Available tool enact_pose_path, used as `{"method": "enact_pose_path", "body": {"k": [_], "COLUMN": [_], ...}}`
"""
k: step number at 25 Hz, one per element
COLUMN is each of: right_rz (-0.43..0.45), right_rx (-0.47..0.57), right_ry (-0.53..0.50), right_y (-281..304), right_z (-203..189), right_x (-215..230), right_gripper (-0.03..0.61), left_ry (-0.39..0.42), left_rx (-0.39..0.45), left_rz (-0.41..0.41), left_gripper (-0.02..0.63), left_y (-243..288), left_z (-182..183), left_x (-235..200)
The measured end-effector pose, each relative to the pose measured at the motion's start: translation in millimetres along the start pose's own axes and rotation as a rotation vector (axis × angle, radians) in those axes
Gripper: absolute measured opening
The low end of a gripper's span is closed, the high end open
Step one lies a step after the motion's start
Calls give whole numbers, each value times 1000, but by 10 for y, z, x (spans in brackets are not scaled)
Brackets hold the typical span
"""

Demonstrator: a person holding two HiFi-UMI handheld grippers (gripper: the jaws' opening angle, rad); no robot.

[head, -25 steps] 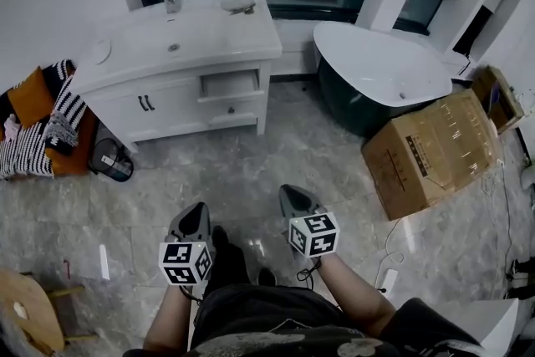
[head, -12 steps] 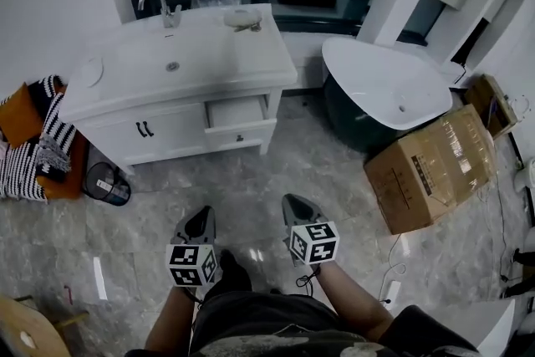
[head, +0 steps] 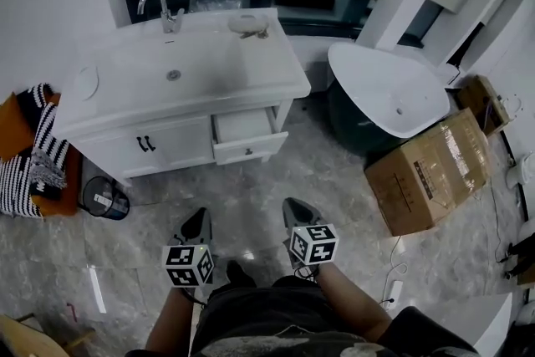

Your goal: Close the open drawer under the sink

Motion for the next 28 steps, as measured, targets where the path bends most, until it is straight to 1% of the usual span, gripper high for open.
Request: {"method": "enact_pose_path", "body": {"k": [2,4,7,11,13,17,20,23,25,27,28], "right_rz": [-13,-18,-21,-58,-60,-36,-42,-56,-45,-36,-37], "right_rx": [17,23,16,-3,-13,-32,-48,-83,-117,-151,-162], "right_ry": [8,-8,-20,-17,-7,34,29,24,34,49,52], "right_y": [57,137,287,574,731,1090,1372,1653,1849,2048,2144], "right_z": [20,30,14,-36,-88,-197,-252,-369,-462,-552,-588], "right_x": [-31,-71,-103,-68,-79,-122,-94,-66,-92,-114,-117], "right_gripper": [31,31,31,31,31,32,32,35,56,125,136], "left_ry": [9,3,-14,6,6,-30,-47,-61,-72,-79,-83], "left_rx": [-8,-18,-30,-59,-67,-62,-59,-74,-82,-89,-93], "left_rz": [-11,-12,-13,-22,-13,16,29,44,57,68,74], "left_gripper": [15,15,15,15,15,15,15,15,15,15,15], "left_y": [32,81,142,259,322,475,637,800,900,1011,1069], "left_z": [1,-8,-50,-113,-146,-215,-277,-362,-393,-417,-431], "left_x": [-99,-220,-356,-434,-501,-683,-772,-873,-954,-1038,-1081]}}
Point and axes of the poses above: the fingertips, and each gripper's own axes: y forward along the fingers, x to its right, z out of its top, the point moved 1 cm from there along -y, backward along the fingers, and after that the axes turned 15 degrees about -z, right-handed, at the moved point
